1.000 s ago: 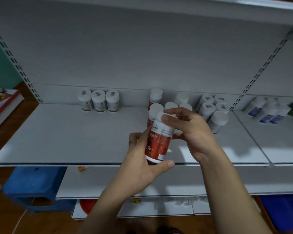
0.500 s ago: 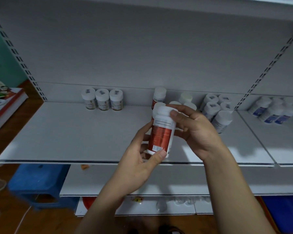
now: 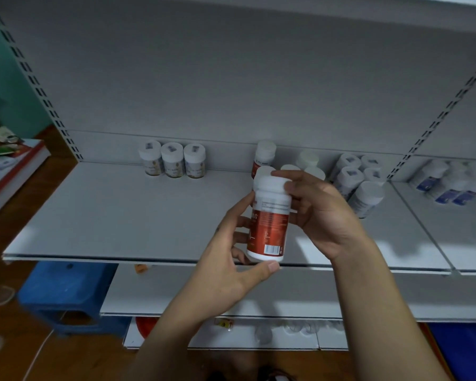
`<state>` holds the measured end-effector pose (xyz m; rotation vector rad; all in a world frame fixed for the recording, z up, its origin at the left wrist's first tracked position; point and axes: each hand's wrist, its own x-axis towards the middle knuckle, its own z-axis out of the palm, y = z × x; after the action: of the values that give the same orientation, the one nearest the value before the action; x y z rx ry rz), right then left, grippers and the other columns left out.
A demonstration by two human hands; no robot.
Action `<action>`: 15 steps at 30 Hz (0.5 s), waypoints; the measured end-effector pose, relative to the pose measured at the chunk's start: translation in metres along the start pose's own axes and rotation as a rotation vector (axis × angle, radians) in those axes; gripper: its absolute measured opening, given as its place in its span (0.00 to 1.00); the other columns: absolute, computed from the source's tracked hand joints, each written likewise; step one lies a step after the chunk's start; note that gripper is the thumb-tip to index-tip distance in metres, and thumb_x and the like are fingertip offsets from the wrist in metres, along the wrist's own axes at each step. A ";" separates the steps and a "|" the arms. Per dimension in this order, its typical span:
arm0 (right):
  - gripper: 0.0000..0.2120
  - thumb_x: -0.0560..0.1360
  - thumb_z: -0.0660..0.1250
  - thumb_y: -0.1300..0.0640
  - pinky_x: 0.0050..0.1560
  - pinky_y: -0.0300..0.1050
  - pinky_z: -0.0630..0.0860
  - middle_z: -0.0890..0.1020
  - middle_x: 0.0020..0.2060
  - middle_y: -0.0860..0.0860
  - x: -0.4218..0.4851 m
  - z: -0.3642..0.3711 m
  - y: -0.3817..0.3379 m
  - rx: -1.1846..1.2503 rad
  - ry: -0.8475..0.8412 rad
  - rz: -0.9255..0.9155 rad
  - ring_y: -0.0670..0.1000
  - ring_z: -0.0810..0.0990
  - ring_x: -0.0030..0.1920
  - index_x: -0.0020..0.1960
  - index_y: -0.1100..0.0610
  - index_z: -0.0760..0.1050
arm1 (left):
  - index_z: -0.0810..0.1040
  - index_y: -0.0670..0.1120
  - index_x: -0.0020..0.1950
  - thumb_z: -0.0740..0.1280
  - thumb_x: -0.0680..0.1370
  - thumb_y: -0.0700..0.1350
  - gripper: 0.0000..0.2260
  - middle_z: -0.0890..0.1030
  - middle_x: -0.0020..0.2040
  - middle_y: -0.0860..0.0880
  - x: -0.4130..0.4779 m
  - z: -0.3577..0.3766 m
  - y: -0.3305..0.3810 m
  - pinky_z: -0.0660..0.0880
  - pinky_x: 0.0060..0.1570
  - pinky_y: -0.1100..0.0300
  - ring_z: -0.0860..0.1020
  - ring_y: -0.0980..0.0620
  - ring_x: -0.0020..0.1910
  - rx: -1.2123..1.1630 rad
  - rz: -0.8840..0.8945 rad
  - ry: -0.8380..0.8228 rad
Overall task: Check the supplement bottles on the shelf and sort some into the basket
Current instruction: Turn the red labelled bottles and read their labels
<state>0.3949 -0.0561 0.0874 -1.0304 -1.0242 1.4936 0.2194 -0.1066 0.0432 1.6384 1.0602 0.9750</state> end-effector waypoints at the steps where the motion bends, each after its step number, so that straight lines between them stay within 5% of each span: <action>1: 0.14 0.66 0.67 0.58 0.39 0.42 0.79 0.84 0.43 0.53 0.000 0.000 0.000 -0.003 0.001 0.001 0.52 0.82 0.43 0.51 0.56 0.80 | 0.56 0.73 0.69 0.77 0.71 0.46 0.40 0.71 0.61 0.60 -0.001 0.000 0.000 0.77 0.52 0.65 0.75 0.61 0.58 -0.002 0.002 0.000; 9: 0.12 0.70 0.72 0.59 0.39 0.44 0.78 0.82 0.42 0.54 0.002 0.016 -0.001 -0.117 0.135 0.021 0.52 0.80 0.42 0.53 0.59 0.80 | 0.58 0.68 0.69 0.77 0.70 0.43 0.39 0.72 0.58 0.66 0.000 0.000 0.004 0.74 0.48 0.72 0.76 0.65 0.56 -0.041 0.006 0.003; 15: 0.04 0.71 0.72 0.58 0.31 0.38 0.75 0.82 0.34 0.51 0.004 0.022 -0.004 -0.138 0.164 0.011 0.46 0.80 0.32 0.42 0.57 0.78 | 0.60 0.69 0.69 0.78 0.68 0.46 0.39 0.69 0.59 0.57 0.006 0.002 0.003 0.73 0.48 0.74 0.74 0.68 0.53 0.055 0.006 0.122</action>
<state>0.3743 -0.0541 0.0974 -1.2372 -1.0160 1.3374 0.2241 -0.1019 0.0468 1.6438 1.1733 1.0691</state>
